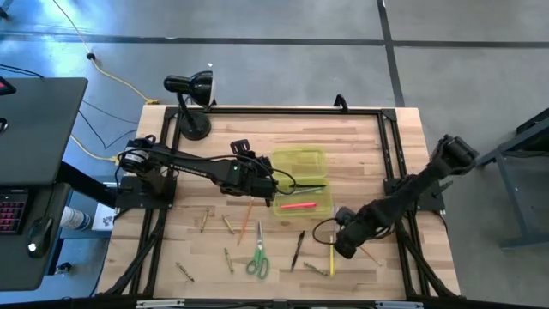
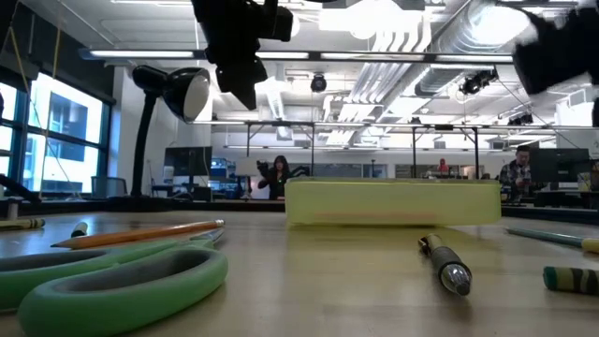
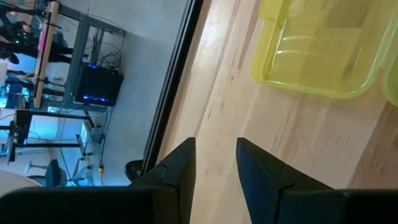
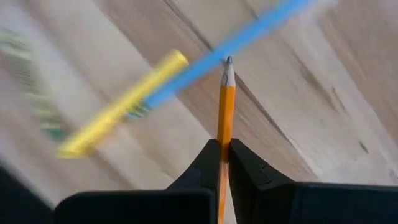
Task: Pick & place school supplies into a supply box
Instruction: Put the orange pencil into the yellow supply box
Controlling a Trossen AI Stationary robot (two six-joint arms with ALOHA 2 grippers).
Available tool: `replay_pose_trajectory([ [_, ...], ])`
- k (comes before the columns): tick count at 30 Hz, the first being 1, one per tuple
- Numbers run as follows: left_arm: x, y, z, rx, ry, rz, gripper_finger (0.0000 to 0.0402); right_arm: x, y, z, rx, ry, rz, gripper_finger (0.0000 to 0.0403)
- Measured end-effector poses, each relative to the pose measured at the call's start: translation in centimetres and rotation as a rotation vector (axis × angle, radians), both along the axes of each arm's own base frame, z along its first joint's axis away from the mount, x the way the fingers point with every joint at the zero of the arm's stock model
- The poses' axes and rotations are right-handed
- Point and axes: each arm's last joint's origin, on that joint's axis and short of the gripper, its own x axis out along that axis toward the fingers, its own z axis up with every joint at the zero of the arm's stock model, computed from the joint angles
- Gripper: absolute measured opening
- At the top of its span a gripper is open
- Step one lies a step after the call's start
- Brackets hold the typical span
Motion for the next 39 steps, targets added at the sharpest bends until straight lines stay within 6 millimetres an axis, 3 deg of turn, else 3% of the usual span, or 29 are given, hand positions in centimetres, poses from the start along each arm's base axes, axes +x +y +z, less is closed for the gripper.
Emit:
replay_pose_trajectory([
  [8, 0.0, 0.0, 0.0, 0.006, 0.019, -0.015, 0.0145, 0.9, -3.3, 5.4, -0.238, -0.486, 0.137, 0.0001],
  [14, 0.0, 0.0, 0.0, 0.029, 0.072, -0.054, 0.0145, 3.2, -7.5, 6.8, -0.566, -0.585, 0.36, 0.0001],
  [19, -0.5, 0.1, 0.3, 0.035, 0.111, -0.065, 0.0145, 5.2, -11.0, 8.0, -0.607, -0.708, 0.411, 0.0],
  [22, -1.2, 0.2, 0.9, 0.031, 0.11, -0.046, 0.0145, 5.8, -12.4, 7.6, -0.596, -0.694, 0.426, 0.0],
  [25, -2.0, 0.3, 1.6, 0.023, 0.087, -0.016, 0.0145, 6.4, -13.0, 6.0, -0.544, -0.611, 0.451, 0.0],
  [33, -3.1, 0.5, 2.9, 0.008, 0.029, 0.022, 0.0145, 8.3, -12.5, 1.8, -0.403, -0.489, 0.582, 0.0],
  [39, -3.2, 0.4, 2.9, -0.022, 0.017, 0.025, 0.0145, 8.8, -12.6, 0.5, -0.402, -0.443, 0.595, 0.0016],
])
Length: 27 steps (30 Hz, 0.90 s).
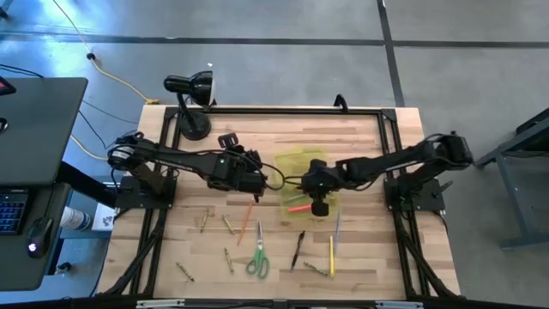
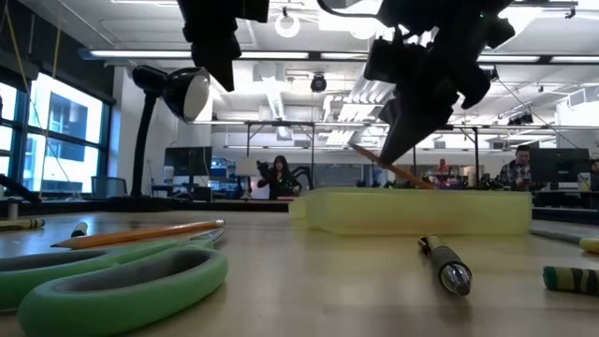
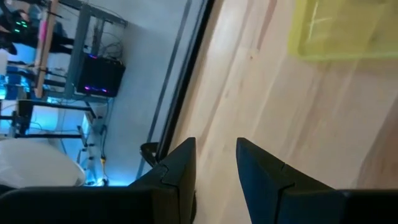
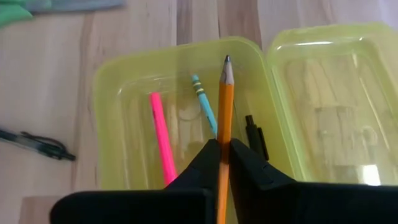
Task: Pick & place school supplies into a supply box
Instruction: Put the orange pencil into the yellow supply box, then put the blue pencil into the yellow supply box
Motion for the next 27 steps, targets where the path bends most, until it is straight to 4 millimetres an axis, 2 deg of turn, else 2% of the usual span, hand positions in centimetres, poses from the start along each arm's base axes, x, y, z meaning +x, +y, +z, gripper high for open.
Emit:
replay_pose_trajectory([
  [11, 0.0, 0.0, 0.0, -0.011, -0.005, 0.004, 0.0145, 0.0, -0.1, -0.1, -0.05, 0.002, 0.018, 0.01],
  [18, 0.0, 0.0, 0.0, -0.011, -0.009, 0.006, 0.0145, 0.3, -0.2, 0.4, -0.082, -0.03, -0.008, 0.0118],
  [27, 0.0, 0.0, 0.1, -0.017, -0.031, 0.022, 0.0145, 1.1, 1.7, 5.5, -0.016, 0.039, 0.009, 0.0113],
])
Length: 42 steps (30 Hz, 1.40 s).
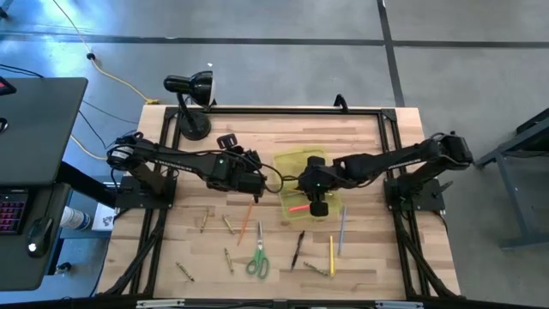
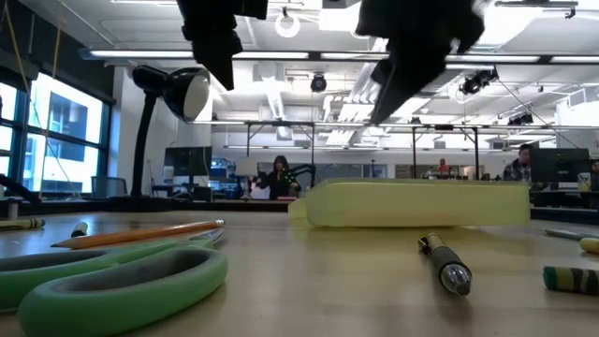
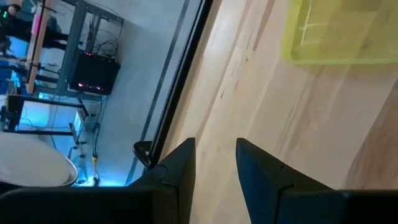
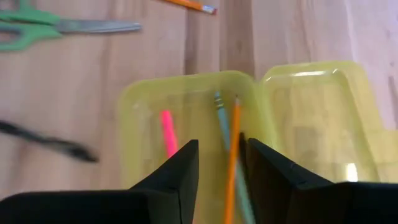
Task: Pick & place school supplies into a supply box
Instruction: Put the blue pencil into the yellow supply box
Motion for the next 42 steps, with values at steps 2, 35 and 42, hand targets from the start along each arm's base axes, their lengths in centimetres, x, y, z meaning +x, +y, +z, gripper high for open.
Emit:
replay_pose_trajectory([
  [2, 0.0, 0.0, 0.0, -0.006, -0.008, 0.006, 0.0145, -0.2, 0.6, 0.8, 0.102, 0.037, -0.065, 0.0113],
  [35, 0.3, -0.3, -0.3, -0.116, -0.028, -0.001, 0.0145, -8.5, 6.5, -9.7, 0.482, 0.492, -0.9, 0.0112],
  [42, 0.4, -0.3, -0.3, -0.133, -0.029, -0.004, 0.0145, -9.0, 6.2, -10.2, 0.453, 0.475, -0.951, 0.0112],
])
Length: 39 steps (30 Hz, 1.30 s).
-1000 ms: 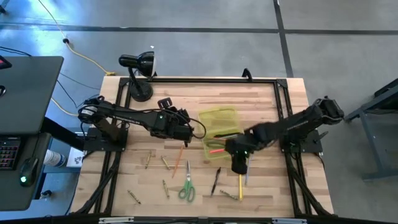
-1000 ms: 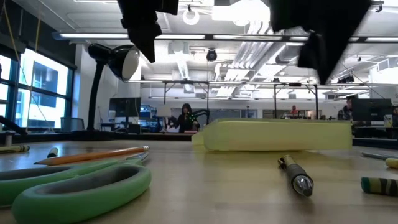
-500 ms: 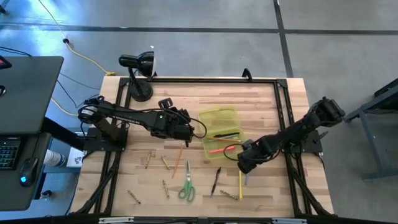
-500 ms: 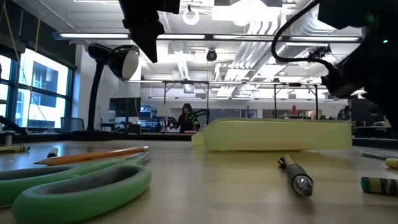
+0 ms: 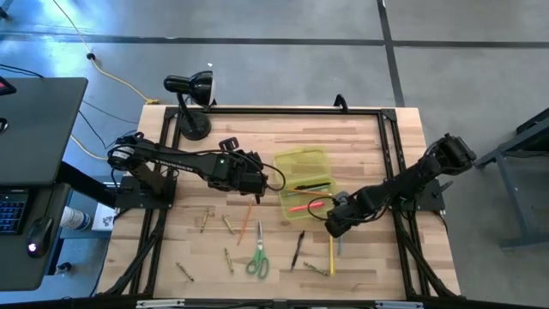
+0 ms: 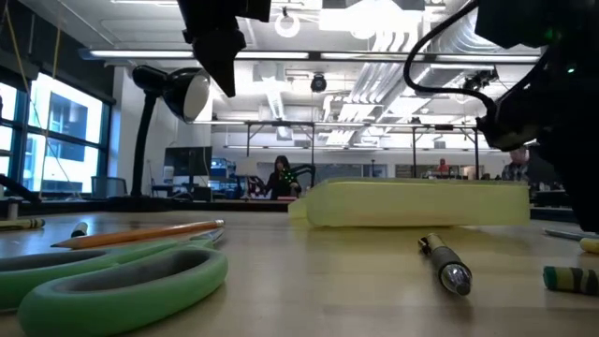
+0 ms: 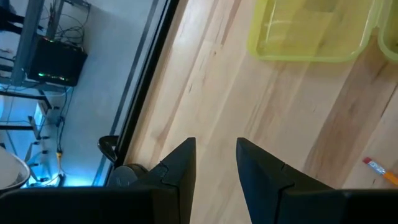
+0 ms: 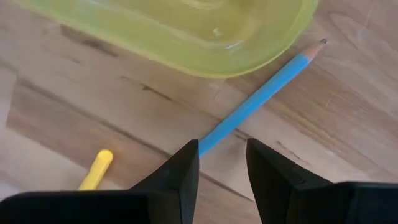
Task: Pick & place school supplies into a supply box
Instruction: Put the blue pencil into the yellow supply box
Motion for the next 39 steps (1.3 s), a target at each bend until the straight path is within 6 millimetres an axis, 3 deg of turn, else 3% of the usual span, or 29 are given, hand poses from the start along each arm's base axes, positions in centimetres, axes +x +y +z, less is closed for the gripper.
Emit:
replay_pose_trajectory([
  [12, 0.0, 0.0, 0.0, 0.001, 0.004, -0.004, 0.0145, -0.5, -0.7, -1.2, 0.013, -0.006, -0.034, 0.0112],
  [19, 0.0, 0.0, 0.0, 0.002, 0.004, -0.004, 0.0145, -0.9, -0.8, -1.2, 0.007, 0.034, 0.066, 0.011],
  [33, 0.0, 0.0, 0.0, 0.003, 0.003, -0.004, 0.0145, -0.9, -0.9, -1.3, 0.019, 0.03, 0.265, 0.0007],
  [39, 0.0, 0.0, 0.0, 0.003, 0.001, -0.004, 0.0145, -1.0, -0.9, -1.3, 0.01, 0.027, 0.301, 0.0004],
])
